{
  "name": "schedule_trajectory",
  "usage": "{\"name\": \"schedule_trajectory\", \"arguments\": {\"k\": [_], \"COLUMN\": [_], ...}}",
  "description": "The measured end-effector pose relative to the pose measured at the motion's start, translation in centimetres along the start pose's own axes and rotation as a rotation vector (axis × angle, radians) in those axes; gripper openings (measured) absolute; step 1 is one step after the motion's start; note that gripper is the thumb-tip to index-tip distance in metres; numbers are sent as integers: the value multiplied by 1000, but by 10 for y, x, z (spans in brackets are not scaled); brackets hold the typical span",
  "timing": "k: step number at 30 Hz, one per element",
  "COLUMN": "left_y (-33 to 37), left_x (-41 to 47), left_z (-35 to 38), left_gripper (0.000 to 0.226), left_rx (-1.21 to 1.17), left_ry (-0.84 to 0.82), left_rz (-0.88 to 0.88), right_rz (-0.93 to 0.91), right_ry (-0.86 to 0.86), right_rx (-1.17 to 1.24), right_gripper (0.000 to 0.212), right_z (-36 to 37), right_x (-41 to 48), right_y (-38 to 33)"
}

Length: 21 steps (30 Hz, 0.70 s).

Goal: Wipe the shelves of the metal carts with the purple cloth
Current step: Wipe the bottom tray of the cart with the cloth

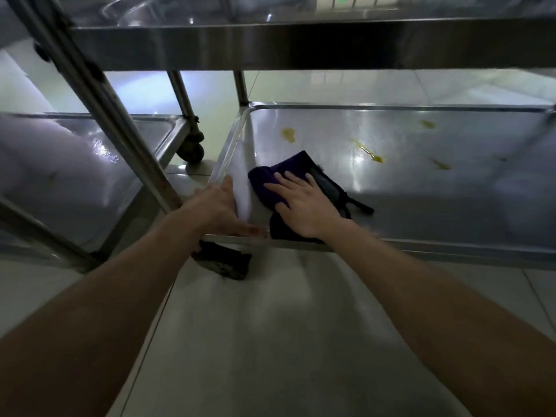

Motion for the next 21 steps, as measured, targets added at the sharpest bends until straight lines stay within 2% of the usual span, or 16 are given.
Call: {"name": "schedule_trajectory", "arguments": {"k": [4, 8, 14, 17, 21], "left_y": [1, 9, 45, 68, 88], "left_x": [-3, -10, -46, -77, -126], "left_z": [-2, -3, -8, -34, -70], "left_gripper": [173, 169, 127, 111, 98], "left_rx": [6, -5, 123, 103, 53], "left_ry": [3, 20, 45, -32, -44], "left_rz": [-19, -25, 117, 166, 208], "right_rz": [-102, -51, 84, 92, 87], "right_ry": [5, 124, 52, 35, 34], "right_rx": [118, 102, 74, 27, 7], "right_gripper": [47, 28, 23, 27, 27], "right_z": [-13, -27, -89, -140, -186], "right_x": [-40, -83, -129, -155, -180], "right_y": [-5, -12, 2, 11, 7]}}
Point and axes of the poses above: each hand's wrist, its own x-axis towards the middle knuckle, its own z-axis out of the palm, y = z × x, the point moved 3 cm from there along x, towards the middle knuckle, and after that the axes turned 11 degrees about -x, right-handed, at the moved point
